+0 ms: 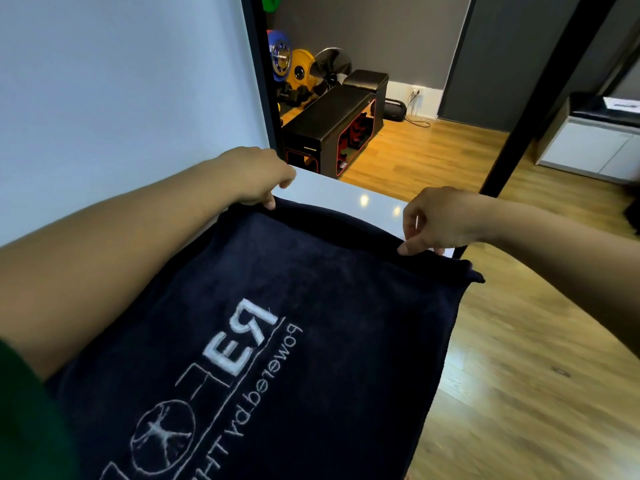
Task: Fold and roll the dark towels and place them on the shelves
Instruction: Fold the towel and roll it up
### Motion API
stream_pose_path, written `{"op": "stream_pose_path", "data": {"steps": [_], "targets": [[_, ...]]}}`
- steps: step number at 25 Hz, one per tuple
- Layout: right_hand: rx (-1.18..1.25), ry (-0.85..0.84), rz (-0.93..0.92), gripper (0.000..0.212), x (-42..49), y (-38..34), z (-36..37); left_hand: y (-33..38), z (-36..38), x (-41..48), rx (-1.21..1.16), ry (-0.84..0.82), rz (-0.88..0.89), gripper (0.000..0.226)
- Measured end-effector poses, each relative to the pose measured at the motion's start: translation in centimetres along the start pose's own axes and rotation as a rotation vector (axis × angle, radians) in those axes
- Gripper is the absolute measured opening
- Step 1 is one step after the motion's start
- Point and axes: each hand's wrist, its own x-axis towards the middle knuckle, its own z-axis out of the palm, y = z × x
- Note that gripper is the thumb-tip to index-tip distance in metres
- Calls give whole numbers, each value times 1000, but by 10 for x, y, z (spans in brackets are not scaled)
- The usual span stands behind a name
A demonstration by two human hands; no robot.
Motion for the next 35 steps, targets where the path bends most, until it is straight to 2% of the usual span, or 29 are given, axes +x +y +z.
{"op": "stream_pose_path", "data": {"steps": [2, 5, 7, 12, 17, 20, 22, 25, 26, 29, 31, 32, 33, 35], "targets": [[-42, -9, -1, 34, 3, -2, -3, 0, -1, 2, -59, -52, 87, 43], [-106, -29, -28, 31, 5, -10, 1, -7, 1, 0, -67, -86, 200, 34], [-103, -23, -37, 28, 6, -12, 6, -12, 4, 2, 26, -62, 278, 28], [-148, 41, -4, 31, 5, -13, 8, -15, 12, 5, 73, 39, 276, 24], [-450, 272, -69, 26, 6, -10, 13, -4, 25, 14, 133, 215, 149, 17], [-546, 379, -99, 18, 5, -14, 23, -7, 33, 10, 245, 358, 185, 16], [-690, 501, -168, 18, 2, -20, 39, -9, 36, 3, 281, 468, 252, 17], [-662, 740, -346, 22, -5, -23, 60, -9, 46, -10, 241, 591, 288, 24], [-660, 749, -409, 23, -3, -20, 67, -8, 50, -13, 242, 610, 277, 25], [-760, 635, -425, 17, -14, -26, 63, -7, 64, -25, 232, 583, 262, 23], [-794, 431, -368, 10, -18, -26, 51, -12, 74, -30, 223, 551, 247, 20], [-702, 331, -317, 7, -17, -24, 44, -14, 77, -34, 195, 528, 237, 26], [-559, 250, -272, 12, -16, -22, 33, -13, 77, -38, 153, 522, 246, 28], [-3, 104, -153, 15, -9, -18, 14, -7, 65, -41, 73, 416, 164, 8]]}}
